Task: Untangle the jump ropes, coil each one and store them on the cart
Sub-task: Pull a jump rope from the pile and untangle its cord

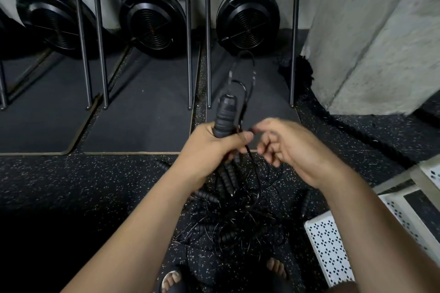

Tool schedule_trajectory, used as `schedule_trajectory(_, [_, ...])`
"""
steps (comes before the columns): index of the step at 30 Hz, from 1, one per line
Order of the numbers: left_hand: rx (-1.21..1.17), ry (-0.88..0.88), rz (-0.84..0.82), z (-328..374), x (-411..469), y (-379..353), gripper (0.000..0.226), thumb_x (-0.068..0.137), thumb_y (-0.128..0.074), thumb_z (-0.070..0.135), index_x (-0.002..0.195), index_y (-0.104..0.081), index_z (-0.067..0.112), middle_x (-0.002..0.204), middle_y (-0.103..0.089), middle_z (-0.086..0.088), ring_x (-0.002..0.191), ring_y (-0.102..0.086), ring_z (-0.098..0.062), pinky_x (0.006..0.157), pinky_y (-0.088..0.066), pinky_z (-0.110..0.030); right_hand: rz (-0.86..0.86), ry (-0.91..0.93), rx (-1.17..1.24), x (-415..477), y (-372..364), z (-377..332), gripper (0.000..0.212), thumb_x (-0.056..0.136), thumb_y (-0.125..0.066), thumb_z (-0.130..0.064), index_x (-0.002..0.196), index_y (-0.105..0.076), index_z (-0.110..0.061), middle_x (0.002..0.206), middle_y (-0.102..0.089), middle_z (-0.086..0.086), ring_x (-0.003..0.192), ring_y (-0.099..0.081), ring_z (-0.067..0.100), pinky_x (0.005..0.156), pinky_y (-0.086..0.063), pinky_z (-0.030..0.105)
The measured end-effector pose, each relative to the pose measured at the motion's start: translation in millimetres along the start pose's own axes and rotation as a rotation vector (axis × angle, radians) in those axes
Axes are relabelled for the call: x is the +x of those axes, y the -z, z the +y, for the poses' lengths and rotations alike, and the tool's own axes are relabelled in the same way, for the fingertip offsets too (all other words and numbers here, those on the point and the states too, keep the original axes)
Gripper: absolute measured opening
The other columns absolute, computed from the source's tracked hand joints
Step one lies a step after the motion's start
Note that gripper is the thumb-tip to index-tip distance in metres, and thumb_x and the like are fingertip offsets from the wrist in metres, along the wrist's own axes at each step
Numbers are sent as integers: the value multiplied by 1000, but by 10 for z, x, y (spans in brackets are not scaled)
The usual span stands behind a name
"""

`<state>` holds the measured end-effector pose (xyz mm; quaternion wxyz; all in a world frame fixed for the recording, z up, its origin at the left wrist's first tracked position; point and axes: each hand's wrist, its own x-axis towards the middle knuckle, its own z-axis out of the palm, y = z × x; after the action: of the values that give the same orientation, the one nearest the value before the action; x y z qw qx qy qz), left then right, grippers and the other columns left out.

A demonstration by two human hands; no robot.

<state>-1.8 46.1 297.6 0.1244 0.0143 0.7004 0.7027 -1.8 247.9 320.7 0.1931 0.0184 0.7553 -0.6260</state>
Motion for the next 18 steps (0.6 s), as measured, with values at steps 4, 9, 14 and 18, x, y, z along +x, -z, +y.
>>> schedule_trajectory(4, [-148,-28,71,-3,54,119,26,89,-85,22,74,-69,8,63,-60,-3,54,-48,-15,56,-39,-27,-158,-10,-487,-24,-112,80,14,102,-66,-26,97,-73,-15,75,-68,-9,68,-59,9,64,-44,33])
schedule_trajectory(9, [-230,-33,144,7,81,206,22,87,-85,23,106,-81,11,75,-65,-2,60,-47,-13,61,-38,-28,-1,195,-678,35,-185,102,37,104,-66,-44,83,-68,-15,69,-63,1,61,-52,15,62,-41,38])
schedule_trajectory(14, [-38,89,-42,-45,49,231,25,85,-86,13,110,-83,15,74,-68,2,61,-52,-10,61,-41,-26,164,313,-33,25,-101,-18,27,108,-62,-33,94,-76,-15,60,-39,-6,55,-32,15,57,-22,38])
schedule_trajectory(18, [-4,150,-234,-39,-37,43,34,78,-90,19,109,-81,9,87,-74,-5,67,-56,-10,60,-43,-21,150,245,379,-6,-57,-129,24,109,-59,-26,101,-68,-5,62,-41,-2,53,-32,12,49,-22,28])
